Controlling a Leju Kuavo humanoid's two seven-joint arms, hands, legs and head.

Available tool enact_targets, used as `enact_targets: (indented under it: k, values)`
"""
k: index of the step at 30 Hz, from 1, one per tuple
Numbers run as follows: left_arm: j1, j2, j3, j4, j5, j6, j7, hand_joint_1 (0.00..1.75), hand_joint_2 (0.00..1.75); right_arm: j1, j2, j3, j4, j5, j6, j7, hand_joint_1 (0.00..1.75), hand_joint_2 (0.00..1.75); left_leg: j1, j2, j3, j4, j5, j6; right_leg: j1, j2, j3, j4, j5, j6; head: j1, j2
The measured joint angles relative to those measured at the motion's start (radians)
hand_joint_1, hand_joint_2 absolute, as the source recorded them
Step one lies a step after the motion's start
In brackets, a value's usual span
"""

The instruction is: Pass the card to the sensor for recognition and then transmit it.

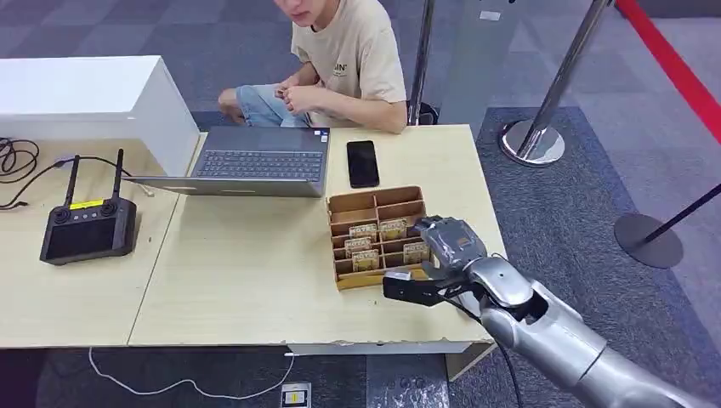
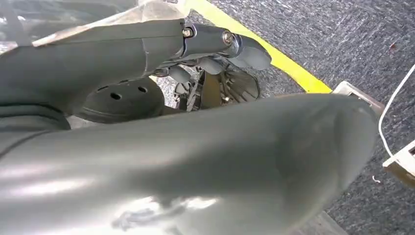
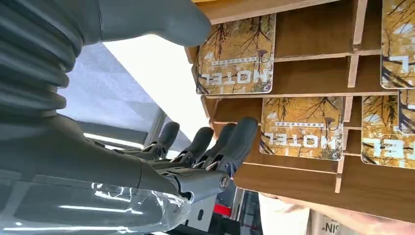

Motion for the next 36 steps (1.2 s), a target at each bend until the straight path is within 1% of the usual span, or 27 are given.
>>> enact_targets:
  k: [7,18,23,32,33,36]
  values:
    - [0.0,-0.001,0.0,0.0,-0.003,-0.002,0.0,0.0,0.0,-0.01,0.002,0.005,0.012,-0.008,-0.004,-0.01,0.61,1.75,0.0,0.0,0.0,0.0,0.0,0.0,0.0,0.0,0.0,0.0,0.0,0.0,0.0,0.0]
    - [0.0,-0.005,0.0,0.0,-0.01,-0.003,0.0,0.0,0.0,-0.035,0.035,0.007,0.064,-0.016,-0.042,-0.031,0.72,1.75,0.0,0.0,0.0,0.0,0.0,0.0,0.0,0.0,0.0,0.0,0.0,0.0,0.0,0.0]
    - [0.0,-0.008,0.0,0.0,-0.01,-0.002,0.0,0.0,0.0,-0.045,0.046,0.008,0.084,-0.016,-0.043,-0.032,0.7,1.75,0.0,0.0,0.0,0.0,0.0,0.0,0.0,0.0,0.0,0.0,0.0,0.0,0.0,0.0]
    - [0.0,-0.01,0.0,0.0,-0.01,-0.002,0.0,0.0,0.0,-0.047,0.053,0.012,0.111,-0.018,-0.043,-0.032,0.72,1.75,0.0,0.0,0.0,0.0,0.0,0.0,0.0,0.0,0.0,0.0,0.0,0.0,0.0,0.0]
    - [0.0,-0.01,0.0,0.0,-0.009,-0.002,0.0,0.0,0.0,-0.047,0.053,0.013,0.113,-0.019,-0.043,-0.032,0.68,1.75,0.0,0.0,0.0,0.0,0.0,0.0,0.0,0.0,0.0,0.0,0.0,0.0,0.0,0.0]
    - [0.0,-0.01,0.0,0.0,-0.009,-0.002,0.0,0.0,0.0,-0.047,0.053,0.014,0.119,-0.021,-0.043,-0.032,0.68,1.75,0.0,0.0,0.0,0.0,0.0,0.0,0.0,0.0,0.0,0.0,0.0,0.0,0.0,0.0]
